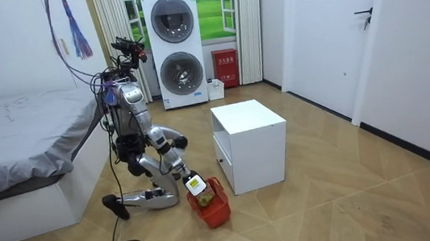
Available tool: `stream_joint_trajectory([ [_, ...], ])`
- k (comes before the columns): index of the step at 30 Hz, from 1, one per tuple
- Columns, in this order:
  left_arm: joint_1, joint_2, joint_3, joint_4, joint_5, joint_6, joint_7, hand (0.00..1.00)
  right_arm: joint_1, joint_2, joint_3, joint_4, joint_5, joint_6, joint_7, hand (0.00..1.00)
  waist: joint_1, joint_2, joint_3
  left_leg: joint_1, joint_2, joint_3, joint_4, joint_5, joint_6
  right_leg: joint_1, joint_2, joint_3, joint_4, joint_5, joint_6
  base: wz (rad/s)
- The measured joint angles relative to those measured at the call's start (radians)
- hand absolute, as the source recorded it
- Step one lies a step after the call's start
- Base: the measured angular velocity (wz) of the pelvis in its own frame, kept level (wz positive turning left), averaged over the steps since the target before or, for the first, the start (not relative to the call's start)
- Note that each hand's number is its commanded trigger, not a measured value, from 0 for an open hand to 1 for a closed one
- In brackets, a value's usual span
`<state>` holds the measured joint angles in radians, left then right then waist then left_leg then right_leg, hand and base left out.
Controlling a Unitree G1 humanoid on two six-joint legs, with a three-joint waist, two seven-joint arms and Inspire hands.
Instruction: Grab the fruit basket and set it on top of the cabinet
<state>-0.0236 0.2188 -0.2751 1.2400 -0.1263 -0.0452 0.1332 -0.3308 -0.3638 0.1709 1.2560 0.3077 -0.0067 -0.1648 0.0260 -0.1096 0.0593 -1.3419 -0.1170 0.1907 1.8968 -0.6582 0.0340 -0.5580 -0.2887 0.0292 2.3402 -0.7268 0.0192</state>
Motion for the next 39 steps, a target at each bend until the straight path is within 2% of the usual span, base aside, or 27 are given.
stream_joint_trajectory([
  [2,-0.010,0.000,0.013,0.000,0.000,-0.002,0.000,0.00,-0.003,0.000,-0.006,-0.032,-0.001,0.000,0.000,1.00,0.000,-0.004,0.0010,0.006,-0.004,-0.002,0.005,0.000,0.001,0.010,-0.001,0.001,0.000,0.000,0.000,-0.02],
  [4,-0.017,0.002,0.029,-0.001,0.001,-0.004,0.000,0.00,-0.004,0.000,-0.006,-0.084,0.001,0.000,-0.001,1.00,0.001,-0.021,-0.0012,0.013,-0.004,-0.004,0.011,-0.004,0.009,0.022,-0.001,0.000,-0.001,0.000,0.000,-0.02],
  [8,-0.020,0.002,0.029,-0.002,0.001,-0.004,0.002,0.00,-0.005,0.004,-0.006,-0.156,-0.027,0.001,-0.009,1.00,-0.011,-0.026,-0.0010,0.039,-0.011,-0.006,0.020,-0.015,0.029,0.065,-0.001,-0.008,-0.015,0.000,0.000,0.00],
  [9,-0.024,0.002,0.030,-0.002,0.004,-0.004,0.004,0.00,-0.007,0.004,-0.006,-0.172,-0.043,0.007,-0.015,1.00,-0.013,-0.026,-0.0045,0.043,-0.015,-0.006,0.019,-0.017,0.034,0.074,-0.001,-0.009,-0.023,-0.002,0.003,0.06],
  [11,-0.035,0.009,0.034,-0.003,0.006,-0.004,0.006,0.00,-0.018,0.004,-0.006,-0.178,-0.050,0.012,-0.032,1.00,-0.018,-0.027,-0.0069,0.041,-0.017,-0.006,0.017,-0.020,0.041,0.074,0.012,-0.004,-0.037,-0.013,0.026,0.03],
  [14,-0.043,0.022,0.037,-0.004,0.007,0.000,0.009,0.00,-0.027,0.004,0.001,-0.211,-0.077,0.025,-0.043,1.00,-0.015,-0.025,-0.0110,0.045,0.006,-0.011,-0.017,-0.017,0.054,0.050,0.048,0.013,-0.102,-0.019,0.037,-0.17],
  [16,-0.044,0.022,0.057,-0.018,0.010,0.017,0.010,0.00,-0.040,0.004,0.004,-0.231,-0.084,0.031,-0.046,1.00,-0.002,-0.006,-0.0142,0.077,0.039,-0.033,-0.099,-0.008,0.061,0.030,0.094,0.019,-0.238,-0.019,0.037,-0.40],
  [17,-0.041,0.022,0.068,-0.025,0.010,0.023,0.010,0.00,-0.040,0.005,0.004,-0.241,-0.084,0.031,-0.046,1.00,0.002,-0.005,-0.0144,0.094,0.041,-0.038,-0.130,-0.003,0.059,0.032,0.099,0.021,-0.284,-0.019,0.037,-0.52],
  [19,-0.028,0.023,0.093,-0.034,0.010,0.037,0.017,0.00,-0.048,0.004,0.003,-0.276,-0.080,0.031,-0.076,1.00,0.009,0.000,-0.0157,0.186,0.063,-0.043,-0.293,0.033,0.069,0.072,0.119,0.029,-0.533,-0.017,0.041,-0.55],
  [20,-0.018,0.024,0.100,-0.033,0.009,0.041,0.017,0.00,-0.048,0.004,0.003,-0.287,-0.077,0.031,-0.086,1.00,0.009,0.002,-0.0168,0.212,0.066,-0.046,-0.338,0.046,0.070,0.088,0.129,0.032,-0.602,-0.012,0.052,-0.57],
  [21,-0.006,0.027,0.119,-0.033,0.008,0.045,0.021,0.00,-0.047,0.004,0.003,-0.315,-0.078,0.031,-0.102,1.00,0.007,0.002,-0.0167,0.274,0.067,-0.057,-0.432,0.064,0.065,0.124,0.148,0.041,-0.735,0.015,0.079,-0.61],
  [22,0.006,0.028,0.145,-0.035,0.008,0.047,0.032,0.00,-0.040,0.004,0.001,-0.360,-0.089,0.031,-0.119,1.00,0.004,0.003,-0.0179,0.333,0.064,-0.077,-0.525,0.086,0.060,0.156,0.158,0.050,-0.857,0.050,0.084,-0.67],
  [23,0.014,0.028,0.160,-0.038,0.008,0.048,0.037,0.00,-0.039,0.004,0.000,-0.385,-0.104,0.031,-0.125,1.00,-0.004,0.003,-0.0181,0.360,0.058,-0.100,-0.566,0.098,0.055,0.165,0.154,0.050,-0.908,0.053,0.080,-1.00],
  [24,0.039,0.025,0.199,-0.037,0.011,0.045,0.050,0.00,-0.041,0.005,0.004,-0.439,-0.148,0.030,-0.127,1.00,0.000,0.007,-0.0155,0.403,0.054,-0.159,-0.605,0.131,0.047,0.167,0.140,0.047,-1.037,0.022,0.056,-1.50],
  [25,0.091,0.027,0.229,-0.034,0.010,0.044,0.056,0.00,-0.037,0.019,0.006,-0.480,-0.205,0.030,-0.128,1.00,0.014,0.011,-0.0105,0.413,0.077,-0.157,-0.524,0.233,0.081,0.263,0.147,0.039,-1.195,0.005,0.069,-1.63],
  [26,0.118,0.033,0.230,-0.034,0.014,0.044,0.055,0.00,-0.029,0.025,0.003,-0.492,-0.223,0.030,-0.134,1.00,0.017,0.001,0.0001,0.403,0.085,-0.141,-0.494,0.249,0.081,0.321,0.160,0.039,-1.254,0.003,0.068,-1.01],
  [27,0.142,0.033,0.225,-0.074,0.043,0.057,0.051,0.00,0.022,-0.011,-0.039,-0.546,-0.227,0.030,-0.161,1.00,0.010,0.007,-0.0051,0.387,0.031,-0.070,-0.630,0.231,0.092,0.394,0.153,0.033,-1.320,0.021,0.067,-0.03],
  [28,0.166,0.038,0.221,-0.142,0.050,0.069,0.049,0.00,0.043,-0.050,-0.092,-0.550,-0.219,0.029,-0.187,1.00,0.004,0.029,-0.0149,0.395,-0.006,-0.006,-0.801,0.302,0.174,0.430,0.169,0.008,-1.331,0.040,0.074,0.31],
  [29,0.173,0.050,0.224,-0.150,0.056,0.070,0.054,0.00,0.044,-0.040,-0.126,-0.554,-0.214,0.030,-0.205,1.00,0.009,0.018,-0.0188,0.405,-0.009,-0.001,-0.798,0.295,0.173,0.441,0.162,-0.004,-1.335,0.050,0.071,0.51],
  [30,0.160,0.053,0.232,-0.171,0.060,0.079,0.061,0.00,0.051,-0.026,-0.176,-0.606,-0.218,0.029,-0.232,1.00,0.003,0.010,-0.0235,0.427,-0.016,-0.007,-0.841,0.295,0.178,0.440,0.167,-0.019,-1.355,0.107,0.073,0.20],
  [31,0.160,0.048,0.233,-0.206,0.060,0.080,0.068,0.00,0.050,-0.017,-0.191,-0.668,-0.218,0.014,-0.238,1.00,0.013,0.012,-0.0252,0.460,-0.015,-0.024,-0.913,0.310,0.169,0.421,0.164,-0.014,-1.385,0.127,0.086,0.12],
  [32,0.159,0.044,0.233,-0.212,0.066,0.080,0.079,0.00,0.048,-0.011,-0.194,-0.692,-0.221,0.000,-0.239,1.00,0.017,0.014,-0.0263,0.485,-0.015,-0.030,-0.951,0.325,0.165,0.420,0.164,-0.017,-1.402,0.127,0.086,-0.18],
  [34,0.164,0.034,0.234,-0.195,0.112,0.087,0.110,0.00,0.060,0.012,-0.194,-0.728,-0.243,-0.064,-0.239,1.00,0.048,0.018,-0.0300,0.640,-0.016,-0.047,-1.105,0.360,0.148,0.446,0.146,-0.052,-1.525,0.144,0.069,-0.20],
  [36,0.179,0.032,0.233,-0.189,0.119,0.090,0.121,0.00,0.064,0.012,-0.195,-0.731,-0.252,-0.071,-0.240,1.00,0.062,0.027,-0.0366,0.734,-0.016,-0.062,-1.182,0.380,0.136,0.457,0.135,-0.080,-1.648,0.180,0.067,-0.03],
  [37,0.186,0.034,0.233,-0.185,0.119,0.091,0.125,0.00,0.059,0.012,-0.197,-0.737,-0.259,-0.069,-0.240,1.00,0.060,0.031,-0.0382,0.773,-0.018,-0.068,-1.201,0.385,0.130,0.455,0.128,-0.099,-1.679,0.198,0.069,0.14],
  [38,0.189,0.033,0.234,-0.183,0.120,0.094,0.125,0.00,0.061,0.012,-0.197,-0.743,-0.261,-0.068,-0.240,1.00,0.058,0.032,-0.0474,0.782,-0.018,-0.071,-1.206,0.387,0.126,0.461,0.130,-0.107,-1.680,0.211,0.068,0.05],
  [39,0.194,0.031,0.237,-0.185,0.119,0.105,0.125,0.00,0.056,0.010,-0.197,-0.763,-0.261,-0.066,-0.239,1.00,0.061,0.030,-0.0486,0.802,-0.015,-0.069,-1.218,0.394,0.120,0.472,0.135,-0.116,-1.688,0.227,0.068,0.00],
])
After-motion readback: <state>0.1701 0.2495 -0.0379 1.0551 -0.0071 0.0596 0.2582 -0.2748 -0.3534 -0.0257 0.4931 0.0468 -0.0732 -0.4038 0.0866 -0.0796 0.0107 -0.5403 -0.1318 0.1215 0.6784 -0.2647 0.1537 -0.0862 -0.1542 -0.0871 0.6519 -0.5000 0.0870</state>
